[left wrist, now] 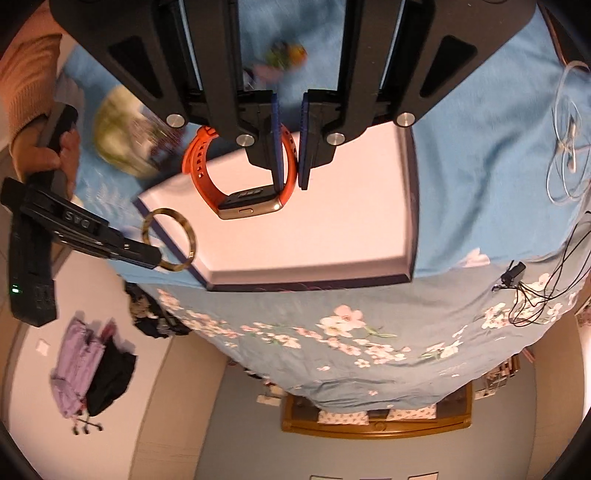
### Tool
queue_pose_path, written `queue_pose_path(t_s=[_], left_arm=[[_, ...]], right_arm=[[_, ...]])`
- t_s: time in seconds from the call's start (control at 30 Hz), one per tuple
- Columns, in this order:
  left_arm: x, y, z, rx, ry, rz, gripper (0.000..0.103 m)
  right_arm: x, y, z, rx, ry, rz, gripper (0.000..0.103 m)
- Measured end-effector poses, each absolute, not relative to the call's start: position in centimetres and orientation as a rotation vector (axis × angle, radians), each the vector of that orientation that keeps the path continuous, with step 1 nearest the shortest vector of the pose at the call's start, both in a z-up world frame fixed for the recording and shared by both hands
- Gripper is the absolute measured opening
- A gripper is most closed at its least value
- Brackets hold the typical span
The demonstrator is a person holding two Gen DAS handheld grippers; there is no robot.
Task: Organize jewelry
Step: 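Carry both items into the box lid and open both grippers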
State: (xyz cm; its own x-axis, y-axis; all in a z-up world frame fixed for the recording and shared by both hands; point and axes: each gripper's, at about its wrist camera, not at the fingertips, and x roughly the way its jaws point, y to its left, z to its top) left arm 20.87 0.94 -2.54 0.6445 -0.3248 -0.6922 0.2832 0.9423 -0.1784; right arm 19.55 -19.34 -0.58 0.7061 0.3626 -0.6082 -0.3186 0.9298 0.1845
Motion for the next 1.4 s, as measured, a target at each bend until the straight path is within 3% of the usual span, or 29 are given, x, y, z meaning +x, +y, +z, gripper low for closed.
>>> queue_pose_path(t_s=[0.67, 1.23, 1.37, 1.4], left_arm=[[34.9, -0.3, -5.2, -0.059, 0.916, -0.265, 0.009], [39.0, -0.2, -6.9, -0.071, 0.974, -0.217, 0.011], [39.1, 0.1, -7.2, -0.096, 0.991, -0.204, 0.024], [39.0, 0.2, -7.2, -0.102, 0.99, -0.2, 0.035]], right_arm=[[29.1, -17.4, -3.3, 0.059, 0.805, 0.305, 0.007], [31.9, -16.9, -4.8, 0.044, 0.9, 0.231, 0.008], [31.3, -17.2, -4.3, 0.057, 0.869, 0.235, 0.014], [30.9, -17.3, -4.0, 0.062, 0.859, 0.242, 0.021]])
